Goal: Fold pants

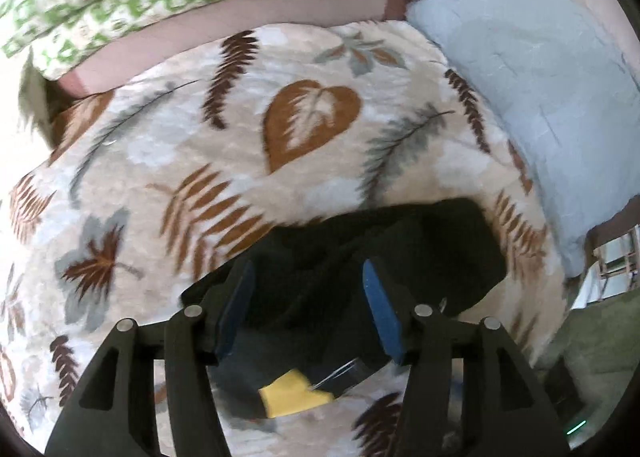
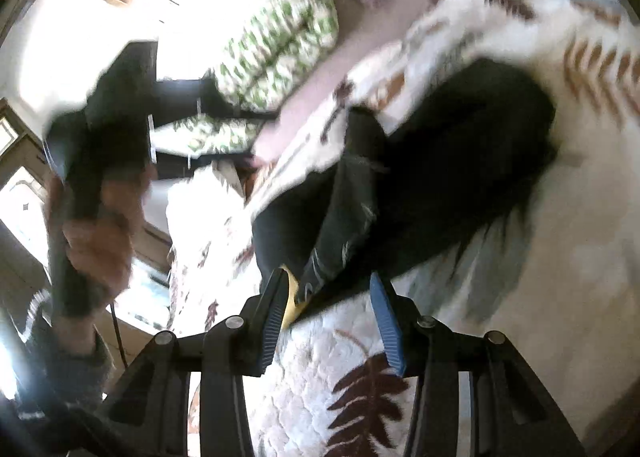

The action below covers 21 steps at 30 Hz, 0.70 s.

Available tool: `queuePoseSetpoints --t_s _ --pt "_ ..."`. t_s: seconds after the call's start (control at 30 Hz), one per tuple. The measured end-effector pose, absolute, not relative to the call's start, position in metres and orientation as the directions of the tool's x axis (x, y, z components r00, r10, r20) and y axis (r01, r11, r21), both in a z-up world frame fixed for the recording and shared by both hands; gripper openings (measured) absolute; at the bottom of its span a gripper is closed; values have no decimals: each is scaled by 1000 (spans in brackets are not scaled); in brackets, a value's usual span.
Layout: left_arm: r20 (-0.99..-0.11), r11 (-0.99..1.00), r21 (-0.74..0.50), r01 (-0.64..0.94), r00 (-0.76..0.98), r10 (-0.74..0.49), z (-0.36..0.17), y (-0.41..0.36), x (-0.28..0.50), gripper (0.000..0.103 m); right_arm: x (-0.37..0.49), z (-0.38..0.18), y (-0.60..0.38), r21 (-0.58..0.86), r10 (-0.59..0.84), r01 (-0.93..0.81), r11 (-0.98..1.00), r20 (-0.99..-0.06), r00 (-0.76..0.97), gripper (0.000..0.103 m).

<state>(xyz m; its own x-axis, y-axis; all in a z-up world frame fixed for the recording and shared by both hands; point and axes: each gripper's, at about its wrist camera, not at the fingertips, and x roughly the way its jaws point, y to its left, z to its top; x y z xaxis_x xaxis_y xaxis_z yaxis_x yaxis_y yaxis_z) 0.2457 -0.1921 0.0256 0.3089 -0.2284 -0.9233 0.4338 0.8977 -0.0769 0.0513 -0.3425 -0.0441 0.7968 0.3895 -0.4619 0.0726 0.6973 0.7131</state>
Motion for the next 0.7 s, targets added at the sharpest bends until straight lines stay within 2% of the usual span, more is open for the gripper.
queuePoseSetpoints --t_s 0.07,0.17,0.37,0.47,0.6,0.7 --pt "-925 902 -68 426 312 -217 12 -176 233 56 58 -32 -348 672 348 74 737 -472 810 47" --pt "-922 902 -94 421 305 -238 -7 -159 221 56 73 -21 -358 601 282 98 793 -504 816 55" --pt "-934 939 -72 335 306 -181 -38 -146 239 58 110 -34 -360 562 271 117 819 -558 784 55" --pt "-933 953 -75 293 318 -171 -48 -138 254 59 120 -48 -358 528 261 132 839 -604 753 50" --pt "-924 945 -22 325 354 -144 -58 -141 252 65 127 -63 -356 500 259 138 855 -641 722 47" --pt "-911 937 -3 348 386 -146 -54 -140 245 65 126 -60 -356 495 262 127 859 -641 721 48"
